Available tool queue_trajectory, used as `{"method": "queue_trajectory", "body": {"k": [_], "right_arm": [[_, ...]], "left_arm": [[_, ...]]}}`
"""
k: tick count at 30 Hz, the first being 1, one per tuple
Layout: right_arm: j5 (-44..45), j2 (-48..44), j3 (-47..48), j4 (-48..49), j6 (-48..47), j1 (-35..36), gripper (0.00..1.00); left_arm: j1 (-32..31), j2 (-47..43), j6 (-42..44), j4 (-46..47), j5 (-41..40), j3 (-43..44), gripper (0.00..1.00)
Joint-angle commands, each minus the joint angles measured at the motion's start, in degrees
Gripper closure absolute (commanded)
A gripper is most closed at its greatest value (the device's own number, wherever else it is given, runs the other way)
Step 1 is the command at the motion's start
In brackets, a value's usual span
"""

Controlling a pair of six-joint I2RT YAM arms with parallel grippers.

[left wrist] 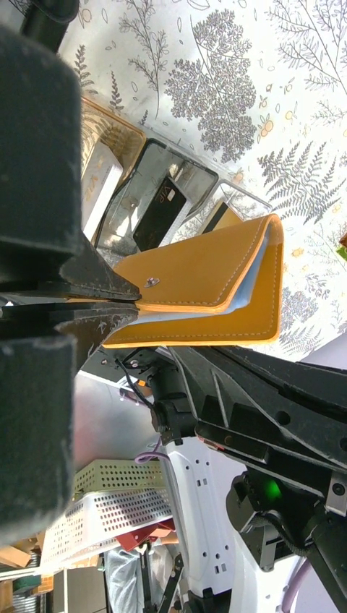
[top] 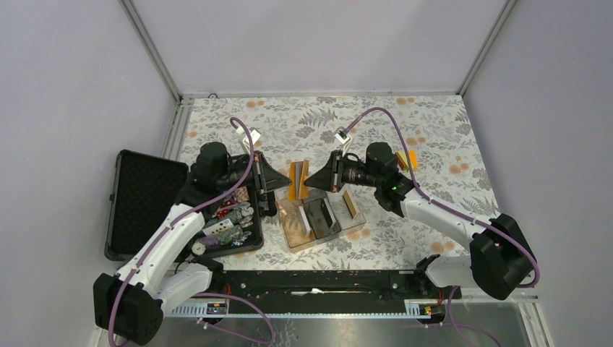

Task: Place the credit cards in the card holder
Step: Open the card holder.

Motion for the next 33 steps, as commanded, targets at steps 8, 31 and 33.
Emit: {"method": "queue_trajectory", "body": {"k": [8, 31, 33], "right_arm": [[14.5, -4.3, 1.6, -12.0, -6.1, 0.5, 1.0], [17.8, 32.2, 31.9, -27.8, -15.3, -11.4, 1.0], [18.6, 35.0, 34.1, -30.1, -16.1, -11.9, 1.0]], "left_arm": [[0.1, -0.9, 3.3, -3.0, -6.6, 1.7, 1.0], [4.1, 33.7, -4.2, -6.7, -19.5, 23.2, 1.0], [4.1, 35.1, -4.7, -6.9, -21.3, 23.0, 1.0]]}}
